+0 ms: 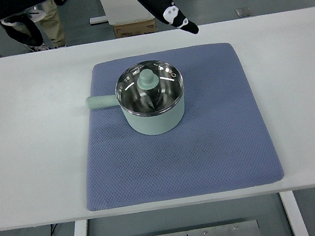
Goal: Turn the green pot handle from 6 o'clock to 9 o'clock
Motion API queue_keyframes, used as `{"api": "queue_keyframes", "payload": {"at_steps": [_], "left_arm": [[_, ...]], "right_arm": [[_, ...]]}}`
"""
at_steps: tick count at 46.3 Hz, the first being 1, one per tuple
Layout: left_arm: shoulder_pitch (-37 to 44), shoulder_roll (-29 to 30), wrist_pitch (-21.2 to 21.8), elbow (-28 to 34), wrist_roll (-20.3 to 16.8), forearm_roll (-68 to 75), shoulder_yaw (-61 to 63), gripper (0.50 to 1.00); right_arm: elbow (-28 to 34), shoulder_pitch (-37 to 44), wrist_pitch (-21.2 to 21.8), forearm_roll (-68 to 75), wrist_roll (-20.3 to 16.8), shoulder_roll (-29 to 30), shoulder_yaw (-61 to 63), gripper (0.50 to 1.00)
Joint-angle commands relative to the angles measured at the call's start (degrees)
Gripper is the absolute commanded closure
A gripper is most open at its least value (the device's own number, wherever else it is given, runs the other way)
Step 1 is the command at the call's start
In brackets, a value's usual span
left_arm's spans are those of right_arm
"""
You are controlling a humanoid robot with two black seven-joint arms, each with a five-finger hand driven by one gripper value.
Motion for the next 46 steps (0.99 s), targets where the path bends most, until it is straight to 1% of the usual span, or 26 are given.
{"api": "queue_keyframes", "payload": {"at_steps": [1,7,12,22,30,42,46], "left_arm": [[1.3,0.1,3.9,1.7,0.0,-15.5,0.3,0.5],[3.8,-0.1,11.7,2.5,0.0,-16.8,1.3,0.5],[6.0,-0.2,14.0,2.5,0.0,-16.9,2.4,0.5],[7.3,0.0,13.7,3.0,0.0,-16.9,7.2,0.5],[7.7,0.3,13.5,4.3,0.0,-18.6,7.9,0.5],[10.9,0.3,14.1,5.9,0.0,-32.6,7.7,0.5],[12.5,0.3,15.0,6.8,0.6,-37.3,7.5,0.5]], "right_arm": [[0.0,0.0,0.0,0.0,0.0,0.0,0.0,0.5],[0.0,0.0,-0.1,0.0,0.0,0.0,0.0,0.5],[0.0,0.0,-0.1,0.0,0.0,0.0,0.0,0.5],[-0.1,0.0,-0.1,0.0,0.0,0.0,0.0,0.5],[0.0,0.0,0.0,0.0,0.0,0.0,0.0,0.5],[0.0,0.0,0.0,0.0,0.0,0.0,0.0,0.5],[0.0,0.0,-0.1,0.0,0.0,0.0,0.0,0.5]]}}
